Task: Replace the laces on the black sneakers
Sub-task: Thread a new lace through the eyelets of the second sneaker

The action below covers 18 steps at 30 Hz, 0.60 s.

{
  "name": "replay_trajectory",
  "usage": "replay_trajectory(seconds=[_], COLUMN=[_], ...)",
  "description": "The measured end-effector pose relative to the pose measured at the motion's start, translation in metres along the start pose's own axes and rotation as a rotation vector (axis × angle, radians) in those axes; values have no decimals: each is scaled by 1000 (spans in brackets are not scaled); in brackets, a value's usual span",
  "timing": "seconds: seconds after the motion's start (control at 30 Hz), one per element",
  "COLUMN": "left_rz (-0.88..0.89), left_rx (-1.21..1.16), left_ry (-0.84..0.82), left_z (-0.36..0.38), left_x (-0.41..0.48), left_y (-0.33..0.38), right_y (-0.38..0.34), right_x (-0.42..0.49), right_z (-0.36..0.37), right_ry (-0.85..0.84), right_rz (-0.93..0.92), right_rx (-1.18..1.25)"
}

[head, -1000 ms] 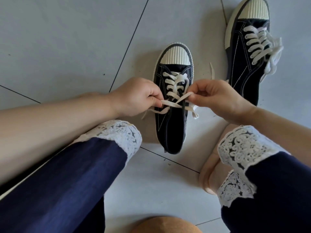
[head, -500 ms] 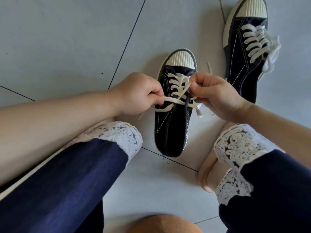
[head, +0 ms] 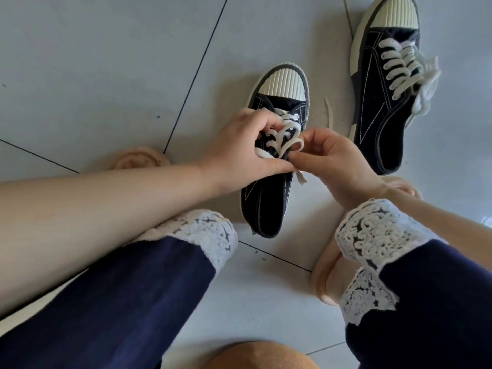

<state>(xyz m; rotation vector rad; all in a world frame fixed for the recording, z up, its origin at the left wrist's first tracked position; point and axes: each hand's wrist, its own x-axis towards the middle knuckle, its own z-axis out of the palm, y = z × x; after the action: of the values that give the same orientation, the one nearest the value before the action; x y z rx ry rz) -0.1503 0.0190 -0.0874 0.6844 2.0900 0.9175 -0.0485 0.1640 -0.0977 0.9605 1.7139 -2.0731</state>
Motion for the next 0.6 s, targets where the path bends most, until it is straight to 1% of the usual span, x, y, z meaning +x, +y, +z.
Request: replay_trajectory(seconds=[0.1, 0.2, 0.33, 0.53, 0.6], left_rz=[-49, -116, -134, -131, -99], left_rx=[10, 26, 66, 55, 9], left_ry=[55, 43, 56, 52, 40], left_z=[10, 15, 18, 21, 17], left_x=[-1, -1, -1, -2, -3], left_y=[5, 8, 12, 13, 10], right_y=[-4, -7, -12, -21, -18], right_x=[-1, -1, 1, 7, 6], right_z=[1, 1, 3, -3, -5], right_ry=[-11, -6, -12, -117, -124], right_rz=[7, 19, 44, 213, 236], right_rx=[-15, -55, -87, 123, 144])
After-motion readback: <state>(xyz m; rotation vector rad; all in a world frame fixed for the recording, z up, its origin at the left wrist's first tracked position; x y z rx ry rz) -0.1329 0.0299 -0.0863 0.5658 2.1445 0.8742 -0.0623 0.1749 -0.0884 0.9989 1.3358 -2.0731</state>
